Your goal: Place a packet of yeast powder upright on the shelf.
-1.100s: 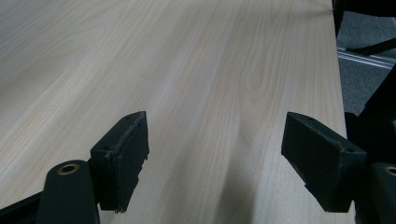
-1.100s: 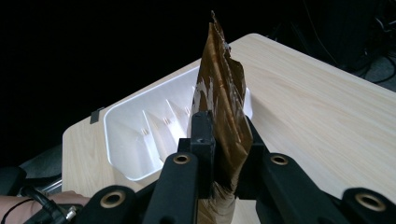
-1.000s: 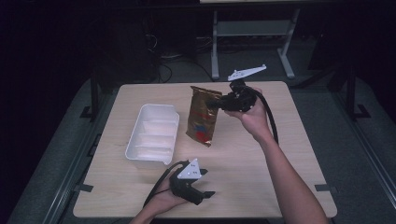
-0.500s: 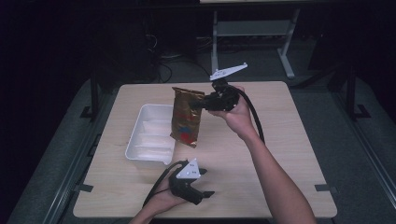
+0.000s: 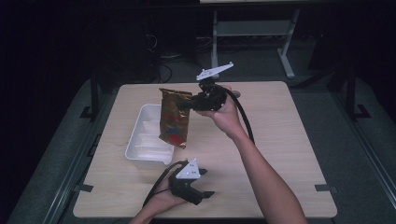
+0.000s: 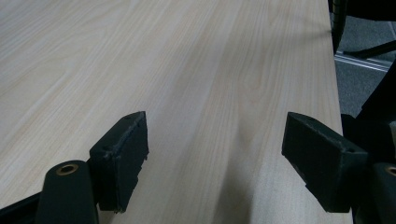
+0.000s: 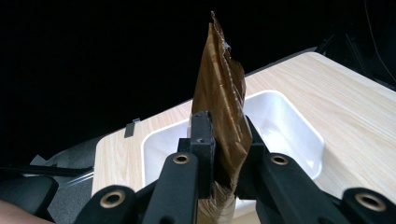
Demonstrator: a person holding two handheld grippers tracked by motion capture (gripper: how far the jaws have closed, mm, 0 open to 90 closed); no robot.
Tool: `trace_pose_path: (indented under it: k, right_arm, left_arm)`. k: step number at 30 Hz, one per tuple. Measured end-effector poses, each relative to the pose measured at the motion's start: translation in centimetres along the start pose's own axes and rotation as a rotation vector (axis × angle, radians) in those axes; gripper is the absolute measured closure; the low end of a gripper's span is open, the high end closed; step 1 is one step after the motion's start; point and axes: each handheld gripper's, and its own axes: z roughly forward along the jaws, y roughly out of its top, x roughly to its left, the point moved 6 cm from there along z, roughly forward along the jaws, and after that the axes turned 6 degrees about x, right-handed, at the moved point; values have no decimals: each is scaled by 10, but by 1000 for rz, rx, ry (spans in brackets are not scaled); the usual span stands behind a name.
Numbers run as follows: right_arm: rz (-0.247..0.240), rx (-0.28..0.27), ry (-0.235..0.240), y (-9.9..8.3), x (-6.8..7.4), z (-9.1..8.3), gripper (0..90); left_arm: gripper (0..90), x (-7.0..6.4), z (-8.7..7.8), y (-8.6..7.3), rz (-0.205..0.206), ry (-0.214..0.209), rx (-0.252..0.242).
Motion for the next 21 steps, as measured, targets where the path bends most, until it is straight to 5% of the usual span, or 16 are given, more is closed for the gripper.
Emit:
trace_pose_path:
  k: [21]
  right_arm:
    - [-23, 32, 79, 9, 16, 46, 810]
  left_arm:
    - [226, 0, -2, 0, 2, 3, -4]
